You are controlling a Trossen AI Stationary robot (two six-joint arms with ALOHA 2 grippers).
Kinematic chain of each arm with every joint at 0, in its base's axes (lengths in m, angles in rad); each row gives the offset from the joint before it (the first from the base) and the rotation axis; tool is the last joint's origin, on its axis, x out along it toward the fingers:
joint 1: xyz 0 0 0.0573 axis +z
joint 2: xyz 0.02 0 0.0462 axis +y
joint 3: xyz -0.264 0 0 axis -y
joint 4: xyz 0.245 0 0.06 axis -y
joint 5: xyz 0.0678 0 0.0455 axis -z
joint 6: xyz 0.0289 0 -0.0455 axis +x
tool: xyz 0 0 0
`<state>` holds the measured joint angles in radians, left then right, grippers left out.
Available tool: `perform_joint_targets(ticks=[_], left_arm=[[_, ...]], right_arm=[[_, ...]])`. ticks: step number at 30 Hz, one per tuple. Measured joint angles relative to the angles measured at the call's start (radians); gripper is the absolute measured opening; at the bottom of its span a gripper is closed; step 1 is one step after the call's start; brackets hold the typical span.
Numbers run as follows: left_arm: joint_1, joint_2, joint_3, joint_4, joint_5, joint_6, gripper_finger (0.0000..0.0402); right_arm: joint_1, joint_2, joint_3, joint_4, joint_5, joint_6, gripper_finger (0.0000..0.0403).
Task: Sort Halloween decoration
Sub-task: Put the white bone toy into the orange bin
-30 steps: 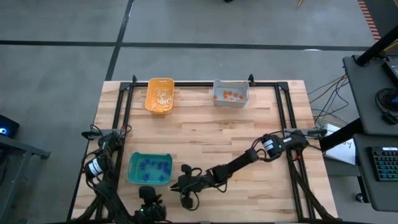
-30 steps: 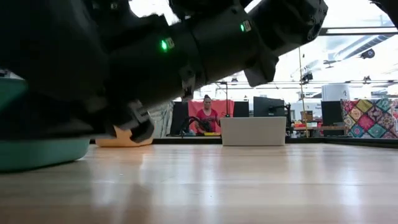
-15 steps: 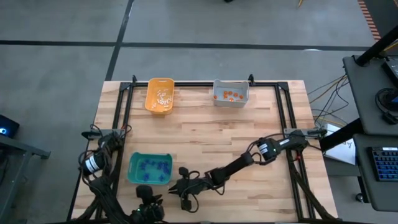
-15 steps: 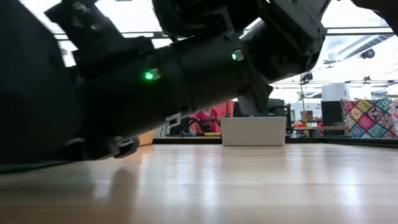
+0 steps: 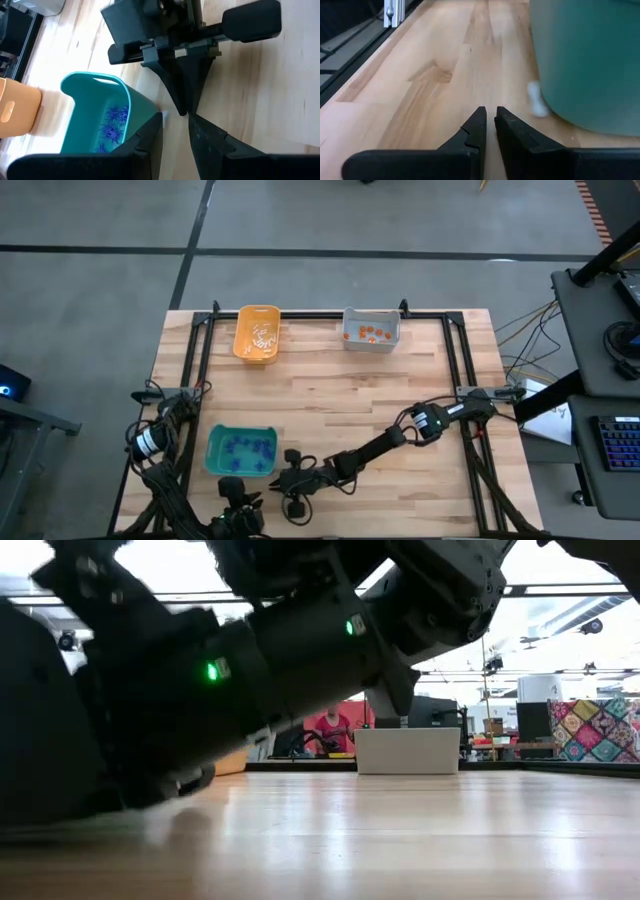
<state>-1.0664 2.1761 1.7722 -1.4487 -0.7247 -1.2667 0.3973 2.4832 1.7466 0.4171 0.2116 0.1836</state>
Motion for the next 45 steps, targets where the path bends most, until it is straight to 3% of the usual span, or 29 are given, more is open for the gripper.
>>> perform_joint_targets(ticks=[14, 21, 29, 34, 40, 45], left_arm=[[0.0, 0.002, 0.0, 0.058, 0.029, -0.002, 0.0075], [-0.006, 0.016, -0.024, 0.353, 0.056, -0.021, 0.0075], [-0.015, 0.053, -0.026, 0.314, 0.032, -0.281, 0.0079], [-0.017, 0.065, -0.027, 0.172, 0.06, -0.44, 0.011], [-0.022, 0.1, -0.028, 0.15, 0.026, -0.462, 0.0155], [-0.021, 0.15, -0.028, 0.15, 0.038, -0.485, 0.0166]], right_arm=[[0.031, -0.079, -0.001, -0.262, 0.0, -0.001, 0.0038], [0.044, -0.139, -0.003, -0.401, -0.014, -0.015, 0.0038], [0.078, -0.151, -0.003, -0.396, -0.013, -0.021, 0.0038], [0.085, -0.151, -0.003, -0.387, -0.01, -0.02, 0.0038], [0.085, -0.151, -0.003, -0.382, -0.009, -0.02, 0.0038], [0.085, -0.151, -0.003, -0.382, -0.009, -0.02, 0.0038]])
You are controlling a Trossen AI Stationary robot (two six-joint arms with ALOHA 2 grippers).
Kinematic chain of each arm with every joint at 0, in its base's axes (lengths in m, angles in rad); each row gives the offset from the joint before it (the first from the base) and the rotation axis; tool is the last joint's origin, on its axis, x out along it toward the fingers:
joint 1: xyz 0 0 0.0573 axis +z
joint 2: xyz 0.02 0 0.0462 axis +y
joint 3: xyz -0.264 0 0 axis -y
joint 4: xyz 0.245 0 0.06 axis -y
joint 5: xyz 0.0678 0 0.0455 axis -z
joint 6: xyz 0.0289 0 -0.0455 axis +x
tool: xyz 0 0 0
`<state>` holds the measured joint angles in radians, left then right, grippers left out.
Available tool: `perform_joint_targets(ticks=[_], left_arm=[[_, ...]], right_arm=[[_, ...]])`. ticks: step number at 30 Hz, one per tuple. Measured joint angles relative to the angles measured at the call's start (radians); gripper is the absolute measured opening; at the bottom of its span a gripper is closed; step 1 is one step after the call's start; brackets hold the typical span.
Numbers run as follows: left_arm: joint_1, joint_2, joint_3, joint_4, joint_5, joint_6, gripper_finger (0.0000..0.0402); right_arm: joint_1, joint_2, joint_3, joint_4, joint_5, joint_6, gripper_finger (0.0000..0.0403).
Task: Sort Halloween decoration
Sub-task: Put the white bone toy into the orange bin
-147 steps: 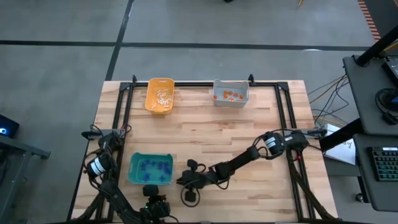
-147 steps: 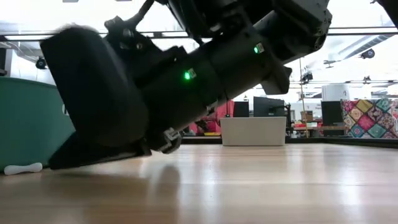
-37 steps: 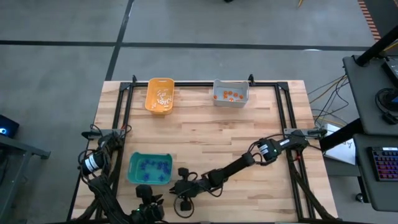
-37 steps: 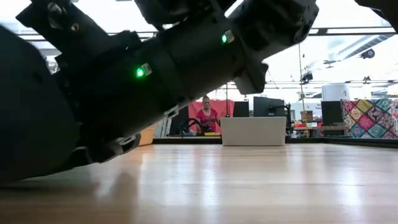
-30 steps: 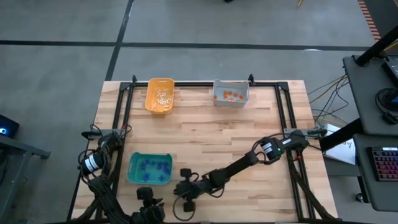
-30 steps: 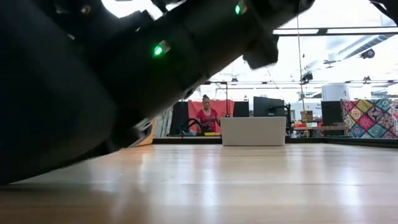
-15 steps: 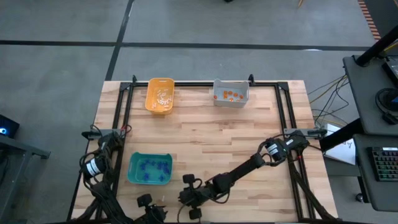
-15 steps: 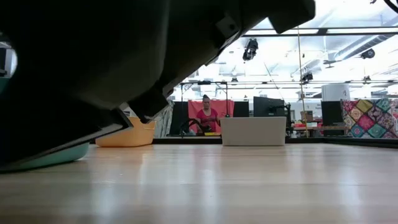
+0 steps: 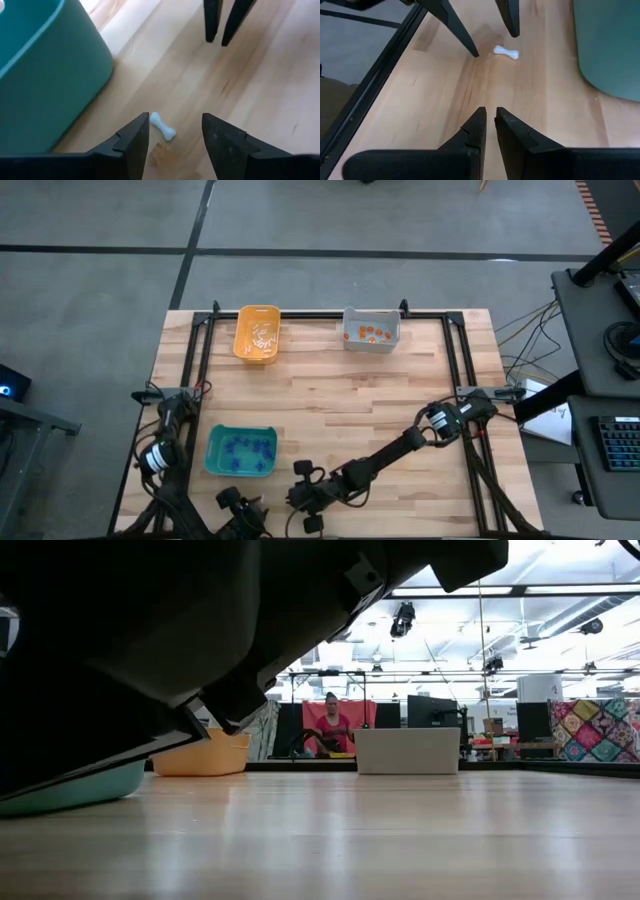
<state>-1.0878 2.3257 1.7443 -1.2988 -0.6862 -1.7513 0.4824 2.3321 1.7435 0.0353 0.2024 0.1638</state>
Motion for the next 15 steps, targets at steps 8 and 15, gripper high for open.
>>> perform_joint_targets(ticks=[8, 15], left_arm=[[-0.005, 0.04, 0.0, -0.003, 0.013, -0.029, 0.0154], [-0.011, 0.044, 0.0, -0.008, 0.016, -0.054, 0.0116]], right_arm=[[0.0, 0.0, 0.0, -0.001, 0.0, 0.008, 0.0038], [0.0, 0.0, 0.0, 0.0, 0.001, 0.008, 0.0038]])
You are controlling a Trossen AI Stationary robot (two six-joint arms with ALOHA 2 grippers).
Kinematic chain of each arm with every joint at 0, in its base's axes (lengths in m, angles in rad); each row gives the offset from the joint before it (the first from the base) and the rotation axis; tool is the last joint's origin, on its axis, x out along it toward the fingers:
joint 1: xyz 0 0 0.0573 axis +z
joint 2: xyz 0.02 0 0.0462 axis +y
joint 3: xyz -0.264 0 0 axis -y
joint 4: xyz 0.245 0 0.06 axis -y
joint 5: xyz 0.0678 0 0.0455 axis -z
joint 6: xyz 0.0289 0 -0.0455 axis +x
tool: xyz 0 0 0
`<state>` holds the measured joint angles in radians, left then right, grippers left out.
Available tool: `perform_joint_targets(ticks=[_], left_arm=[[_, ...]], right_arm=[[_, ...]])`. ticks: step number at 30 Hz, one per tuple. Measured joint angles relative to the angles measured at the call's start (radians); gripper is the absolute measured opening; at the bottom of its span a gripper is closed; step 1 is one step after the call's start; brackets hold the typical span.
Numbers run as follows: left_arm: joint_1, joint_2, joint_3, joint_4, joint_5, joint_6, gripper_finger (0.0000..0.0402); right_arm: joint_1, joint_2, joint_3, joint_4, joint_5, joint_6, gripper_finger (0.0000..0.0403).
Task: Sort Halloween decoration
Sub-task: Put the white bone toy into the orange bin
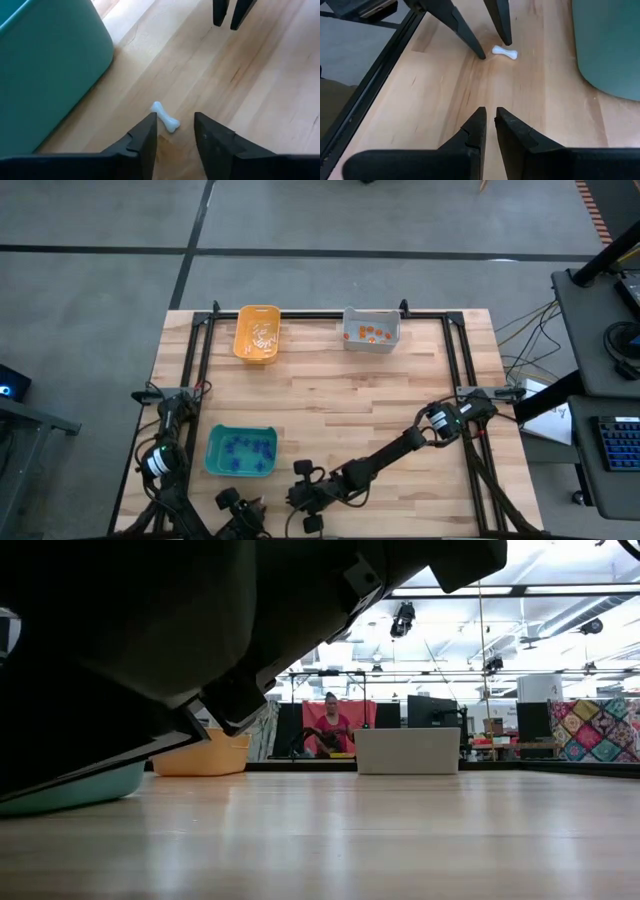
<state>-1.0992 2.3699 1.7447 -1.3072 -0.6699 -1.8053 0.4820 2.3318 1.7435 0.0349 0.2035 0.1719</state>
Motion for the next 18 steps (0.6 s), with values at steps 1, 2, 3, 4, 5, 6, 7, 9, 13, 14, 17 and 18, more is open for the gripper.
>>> perform_joint_targets(ticks=[1, 2, 3, 4, 5, 6, 7, 9, 13, 14, 17, 18], left_arm=[[0.0, 0.0, 0.0, -0.001, 0.002, -0.002, 0.0107], [0.0, 0.0, 0.0, -0.002, 0.004, -0.003, 0.0098], [0.0, 0.0, 0.0, -0.002, 0.005, -0.004, 0.0088], [0.0, 0.001, 0.0, -0.002, 0.006, -0.006, 0.0078], [0.0, 0.001, 0.0, -0.002, 0.006, -0.011, 0.0069], [0.0, 0.001, 0.0, -0.002, 0.007, -0.012, 0.0061], [0.0, 0.001, 0.0, -0.002, 0.008, -0.014, 0.0051], [0.0, 0.001, 0.0, -0.002, 0.009, -0.018, 0.0035], [0.0, 0.001, 0.0, -0.004, 0.009, -0.02, 0.0006], [0.0, 0.001, 0.0, -0.004, 0.009, -0.02, 0.0004], [0.0, 0.001, 0.0, -0.005, 0.009, -0.023, 0.0004], [0.0, 0.001, 0.003, -0.01, 0.01, -0.026, 0.0002]], right_arm=[[0.0, 0.0, 0.0, 0.0, 0.0, 0.0, 0.0038], [0.0, 0.0, 0.0, 0.0, 0.0, 0.0, 0.0038], [0.0, 0.0, 0.0, 0.0, 0.0, 0.0, 0.0038], [0.0, 0.0, 0.0, 0.0, 0.0, 0.0, 0.0038], [0.0, 0.0, 0.0, 0.0, 0.0, 0.0, 0.0038], [0.0, 0.0, 0.0, 0.0, 0.0, 0.0, 0.0038], [0.0, 0.0, 0.0, 0.0, 0.0, 0.0, 0.0038], [0.0, 0.0, 0.0, 0.0, 0.0, 0.0, 0.0038], [0.0, 0.0, 0.0, 0.0, 0.0, -0.005, 0.0038], [0.0, 0.0, 0.0, 0.0, 0.0, -0.005, 0.0038], [0.0, 0.0, 0.001, 0.0, 0.0, -0.007, 0.0038], [0.0, 0.0, 0.001, 0.0, 0.0, -0.009, 0.0038]])
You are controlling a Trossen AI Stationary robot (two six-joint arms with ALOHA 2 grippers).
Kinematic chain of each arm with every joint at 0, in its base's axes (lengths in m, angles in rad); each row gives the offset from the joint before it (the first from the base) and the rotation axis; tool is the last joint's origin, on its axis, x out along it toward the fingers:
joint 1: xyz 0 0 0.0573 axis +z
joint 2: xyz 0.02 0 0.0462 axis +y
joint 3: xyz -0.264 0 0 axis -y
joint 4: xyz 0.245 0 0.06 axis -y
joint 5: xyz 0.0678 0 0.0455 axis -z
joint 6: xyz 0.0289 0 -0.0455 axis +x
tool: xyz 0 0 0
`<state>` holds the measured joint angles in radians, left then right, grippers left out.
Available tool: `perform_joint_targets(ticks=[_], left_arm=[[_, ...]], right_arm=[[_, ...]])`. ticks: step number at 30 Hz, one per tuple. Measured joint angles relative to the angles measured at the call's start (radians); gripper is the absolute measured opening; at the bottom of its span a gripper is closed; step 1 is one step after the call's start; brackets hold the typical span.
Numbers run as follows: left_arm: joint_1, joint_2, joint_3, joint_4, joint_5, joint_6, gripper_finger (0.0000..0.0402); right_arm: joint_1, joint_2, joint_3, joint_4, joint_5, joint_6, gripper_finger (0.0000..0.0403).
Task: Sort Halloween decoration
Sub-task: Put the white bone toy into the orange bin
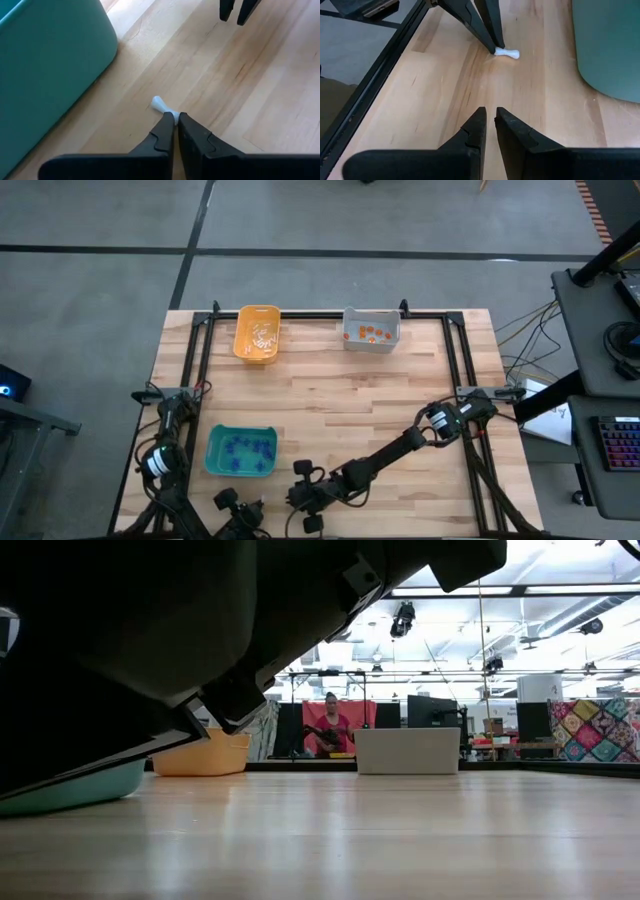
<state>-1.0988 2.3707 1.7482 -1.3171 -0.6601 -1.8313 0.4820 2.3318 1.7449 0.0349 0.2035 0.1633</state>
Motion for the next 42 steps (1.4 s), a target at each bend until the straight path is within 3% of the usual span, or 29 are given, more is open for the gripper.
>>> perform_joint_targets(ticks=[14, 30, 37, 42], left_arm=[[0.0, -0.037, 0.069, -0.106, -0.013, 0.042, 0.0], [-0.017, -0.043, 0.041, -0.113, -0.025, 0.067, 0.0], [-0.051, -0.048, 0.091, -0.082, -0.121, 0.015, 0.0002], [-0.05, -0.048, 0.09, -0.048, -0.123, 0.072, 0.002]], right_arm=[[0.0, -0.001, 0.0, -0.022, 0.0, -0.007, 0.0038], [0.0, -0.002, 0.0, -0.031, -0.001, -0.007, 0.0038], [0.0, -0.002, 0.0, -0.031, -0.001, -0.007, 0.0038], [0.002, -0.002, 0.0, -0.01, -0.005, -0.049, 0.0038]])
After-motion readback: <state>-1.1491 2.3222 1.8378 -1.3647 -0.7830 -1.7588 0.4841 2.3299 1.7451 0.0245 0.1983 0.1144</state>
